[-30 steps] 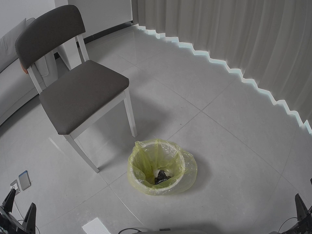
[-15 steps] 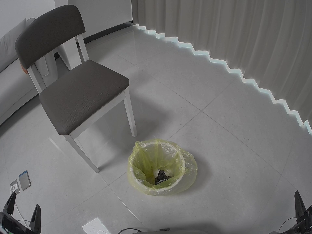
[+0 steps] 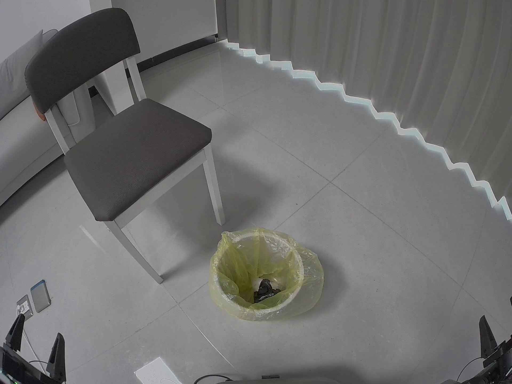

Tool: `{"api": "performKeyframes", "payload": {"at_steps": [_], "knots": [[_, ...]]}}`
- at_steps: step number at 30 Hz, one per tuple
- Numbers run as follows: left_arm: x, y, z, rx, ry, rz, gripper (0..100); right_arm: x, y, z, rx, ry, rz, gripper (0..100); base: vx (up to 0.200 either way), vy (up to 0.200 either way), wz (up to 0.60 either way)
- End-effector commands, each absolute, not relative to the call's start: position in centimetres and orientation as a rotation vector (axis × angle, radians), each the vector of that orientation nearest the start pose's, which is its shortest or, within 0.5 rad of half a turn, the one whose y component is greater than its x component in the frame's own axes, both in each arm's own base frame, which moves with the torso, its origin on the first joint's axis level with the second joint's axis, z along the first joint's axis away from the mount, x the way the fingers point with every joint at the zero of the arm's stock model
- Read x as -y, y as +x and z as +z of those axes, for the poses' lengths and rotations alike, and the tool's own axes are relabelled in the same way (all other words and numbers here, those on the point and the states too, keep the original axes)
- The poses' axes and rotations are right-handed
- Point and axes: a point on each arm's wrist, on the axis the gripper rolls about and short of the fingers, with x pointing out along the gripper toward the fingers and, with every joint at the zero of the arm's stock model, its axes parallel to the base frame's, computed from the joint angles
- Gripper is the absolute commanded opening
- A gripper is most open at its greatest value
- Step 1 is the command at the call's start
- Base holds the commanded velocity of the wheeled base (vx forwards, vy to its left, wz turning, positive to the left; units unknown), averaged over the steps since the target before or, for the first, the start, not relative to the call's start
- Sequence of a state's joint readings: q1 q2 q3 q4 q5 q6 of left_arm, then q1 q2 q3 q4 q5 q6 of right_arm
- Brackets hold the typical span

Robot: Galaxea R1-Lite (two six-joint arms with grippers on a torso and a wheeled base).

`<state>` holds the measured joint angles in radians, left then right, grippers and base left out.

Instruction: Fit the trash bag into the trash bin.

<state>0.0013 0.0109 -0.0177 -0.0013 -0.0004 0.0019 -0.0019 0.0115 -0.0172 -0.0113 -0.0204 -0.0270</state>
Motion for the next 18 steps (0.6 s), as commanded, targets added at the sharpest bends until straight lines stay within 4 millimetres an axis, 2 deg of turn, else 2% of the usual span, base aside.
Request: {"api": "performKeyframes", "payload": {"at_steps": [1,18], "knots": [[0.0,-2.28,7.56,0.002,0.003,0.002,100,0.13,-2.28,7.58,-0.01,0.013,-0.061,100,0.0,0.0,0.0],[0.01,-2.28,7.56,0.002,0.006,-0.005,100,0.1,-2.25,7.57,-0.002,0.028,-0.049,100,0.0,0.0,0.0]]}}
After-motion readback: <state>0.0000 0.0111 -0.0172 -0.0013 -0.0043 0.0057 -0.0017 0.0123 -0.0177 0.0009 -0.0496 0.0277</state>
